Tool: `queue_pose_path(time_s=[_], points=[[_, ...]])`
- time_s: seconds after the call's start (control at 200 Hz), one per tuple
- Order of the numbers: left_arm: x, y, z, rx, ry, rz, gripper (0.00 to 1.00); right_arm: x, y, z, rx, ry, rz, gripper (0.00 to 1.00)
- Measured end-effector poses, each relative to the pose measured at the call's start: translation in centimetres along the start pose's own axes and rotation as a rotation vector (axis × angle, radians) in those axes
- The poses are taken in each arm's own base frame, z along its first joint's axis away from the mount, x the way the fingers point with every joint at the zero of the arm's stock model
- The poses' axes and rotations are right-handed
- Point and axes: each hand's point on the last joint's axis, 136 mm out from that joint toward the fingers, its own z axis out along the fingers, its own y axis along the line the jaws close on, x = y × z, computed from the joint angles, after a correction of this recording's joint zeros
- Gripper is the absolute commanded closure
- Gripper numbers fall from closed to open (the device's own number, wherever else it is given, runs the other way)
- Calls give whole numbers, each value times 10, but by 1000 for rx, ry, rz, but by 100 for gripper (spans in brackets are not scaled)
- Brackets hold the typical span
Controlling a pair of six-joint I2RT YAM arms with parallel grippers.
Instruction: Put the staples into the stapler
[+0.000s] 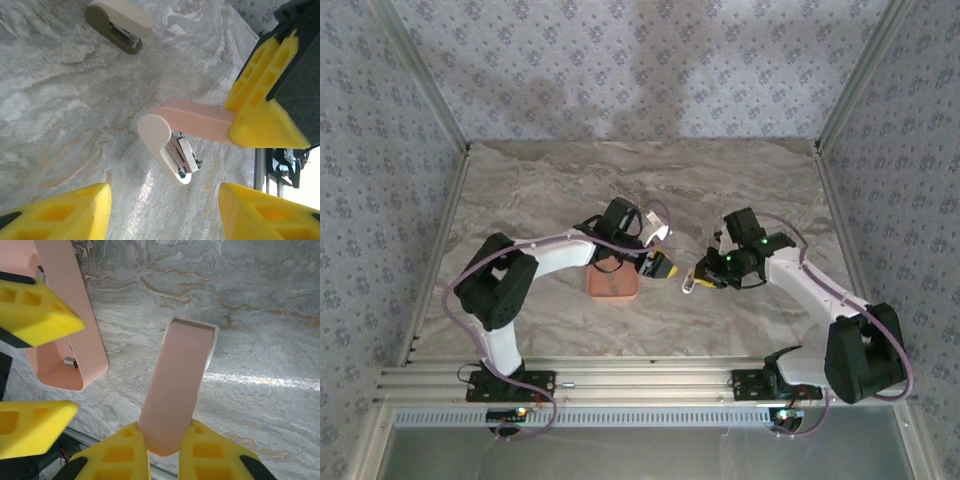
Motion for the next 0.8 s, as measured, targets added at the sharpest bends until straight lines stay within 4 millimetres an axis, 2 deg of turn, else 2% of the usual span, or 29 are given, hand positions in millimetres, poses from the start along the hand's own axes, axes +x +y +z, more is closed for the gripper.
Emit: queue_pose_path(time_s=[0.2,0.465,0.58,0.8], points=[[15,-13,18,51,32,-17,41,0,2,-3,2,4,3,87],[15,-26,32,86,23,-14,41,-1,7,-7,-8,6,0,87],[17,-22,37,76,25,-24,43,1,10,-9,-20,15,0,87],[28,-2,45,7,46,-55,46,9,16,-15,-47,44,1,88]])
